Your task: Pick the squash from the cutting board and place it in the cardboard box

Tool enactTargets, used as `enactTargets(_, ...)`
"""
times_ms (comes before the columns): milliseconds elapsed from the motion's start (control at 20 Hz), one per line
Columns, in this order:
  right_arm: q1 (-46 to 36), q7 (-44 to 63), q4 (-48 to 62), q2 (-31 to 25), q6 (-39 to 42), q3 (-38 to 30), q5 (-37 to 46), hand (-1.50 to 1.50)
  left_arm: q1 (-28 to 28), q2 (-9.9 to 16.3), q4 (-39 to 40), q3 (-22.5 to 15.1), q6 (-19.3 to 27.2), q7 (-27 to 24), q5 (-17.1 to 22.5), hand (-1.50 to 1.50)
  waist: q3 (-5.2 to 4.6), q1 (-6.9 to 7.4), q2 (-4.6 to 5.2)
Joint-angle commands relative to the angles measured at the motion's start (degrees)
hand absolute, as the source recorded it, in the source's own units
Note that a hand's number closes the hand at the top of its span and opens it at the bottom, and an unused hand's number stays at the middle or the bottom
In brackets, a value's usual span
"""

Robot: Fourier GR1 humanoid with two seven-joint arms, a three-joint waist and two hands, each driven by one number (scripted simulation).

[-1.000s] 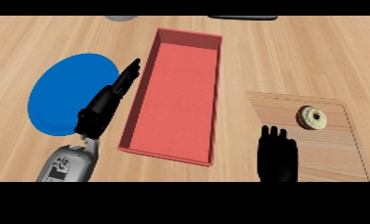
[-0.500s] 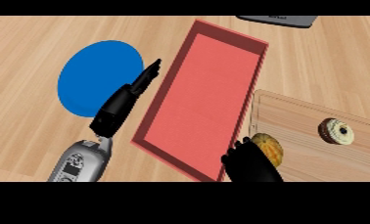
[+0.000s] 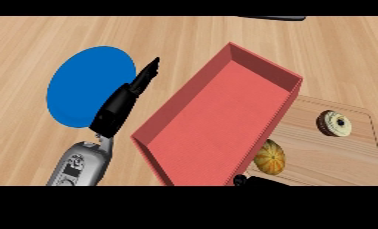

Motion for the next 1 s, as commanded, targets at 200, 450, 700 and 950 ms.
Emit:
enactTargets(200, -3.5, -23.6, -2.4, -9.9, 5.4, -17.2, -31.1, 1.5, 1.5, 1.8, -0.8, 2.6, 0.1, 0.2, 0.9, 0.0, 0.03, -3.7, -0.28)
enactTargets(450, -8.7, -31.1, 9.4, -14.0, 14.4, -31.9, -49.8, 1.5, 0.8, 2.4, 0.8, 4.4, -0.2, 0.4, 1.6, 0.0, -0.1, -4.8, -0.5)
enactTargets(700, -19.1, -30.1, 21.5, -18.5, 22.3, -36.8, -59.3, 1.5, 3.7, 1.7, 1.2, 3.6, 1.1, -2.4, -0.5, 0.0, -0.17, -4.94, -0.9)
enactTargets(950, -32.6, -17.8, 26.7, -14.0, 23.2, -31.5, -61.1, 1.5, 2.0, -1.3, 3.8, 2.2, 3.0, -3.1, -2.8, 0.0, -0.24, -4.99, -0.89)
